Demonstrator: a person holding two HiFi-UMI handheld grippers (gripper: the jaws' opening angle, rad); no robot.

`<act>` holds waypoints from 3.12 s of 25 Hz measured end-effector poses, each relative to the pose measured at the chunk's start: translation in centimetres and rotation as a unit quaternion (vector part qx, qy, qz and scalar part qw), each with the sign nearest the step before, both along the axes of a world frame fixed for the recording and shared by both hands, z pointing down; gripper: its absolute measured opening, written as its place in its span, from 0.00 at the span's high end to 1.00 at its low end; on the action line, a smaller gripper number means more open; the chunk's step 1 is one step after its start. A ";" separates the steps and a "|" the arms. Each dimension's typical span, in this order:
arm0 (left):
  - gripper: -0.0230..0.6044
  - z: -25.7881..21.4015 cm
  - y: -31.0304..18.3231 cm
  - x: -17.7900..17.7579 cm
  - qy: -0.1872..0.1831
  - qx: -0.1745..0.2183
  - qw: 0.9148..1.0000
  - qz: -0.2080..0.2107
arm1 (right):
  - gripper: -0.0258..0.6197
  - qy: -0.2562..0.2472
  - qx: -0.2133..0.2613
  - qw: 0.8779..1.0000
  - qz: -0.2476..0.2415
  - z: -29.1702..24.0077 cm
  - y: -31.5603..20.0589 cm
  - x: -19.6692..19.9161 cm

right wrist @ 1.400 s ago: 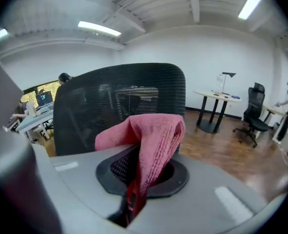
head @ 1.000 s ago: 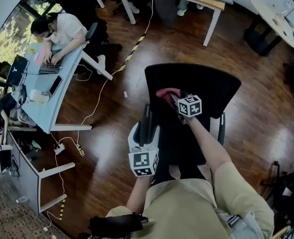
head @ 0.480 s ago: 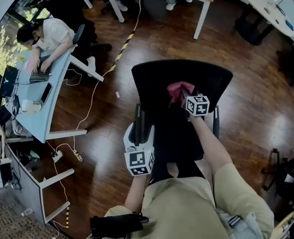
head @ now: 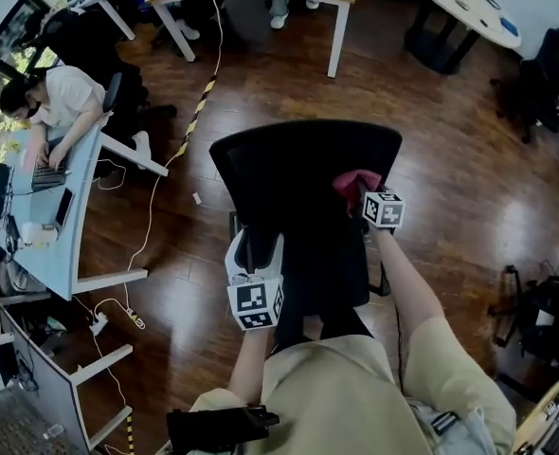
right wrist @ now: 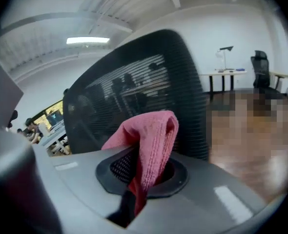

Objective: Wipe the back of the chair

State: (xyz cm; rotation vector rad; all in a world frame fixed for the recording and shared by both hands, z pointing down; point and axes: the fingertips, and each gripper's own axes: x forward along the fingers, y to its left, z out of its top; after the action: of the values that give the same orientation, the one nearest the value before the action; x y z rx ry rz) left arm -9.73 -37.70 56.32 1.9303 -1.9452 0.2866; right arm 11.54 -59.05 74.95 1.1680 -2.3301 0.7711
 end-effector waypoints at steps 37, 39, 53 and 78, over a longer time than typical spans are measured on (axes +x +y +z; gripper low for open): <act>0.54 4.0 2.6 -3.9 0.007 -0.045 0.999 -0.027 | 0.92 -0.128 -0.090 0.965 -0.212 2.4 9.2 -20.9; 0.54 4.3 3.8 -5.5 0.004 -0.052 0.998 -0.044 | 0.92 -0.119 -0.061 0.949 -0.284 2.1 11.4 -26.9; 0.55 5.7 2.8 -4.3 0.018 -0.057 0.998 -0.007 | 0.92 -0.002 0.007 0.995 -0.100 4.0 3.6 -13.0; 0.55 5.8 7.2 -8.7 0.008 -0.071 0.994 -0.087 | 0.92 -0.044 -0.040 0.961 -0.269 5.2 12.0 -31.4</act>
State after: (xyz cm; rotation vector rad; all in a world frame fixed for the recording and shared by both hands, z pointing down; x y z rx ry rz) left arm -18.45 -30.52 62.11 1.6571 -2.0102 0.3480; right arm -19.83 -47.08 80.12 0.4269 -2.4865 0.7111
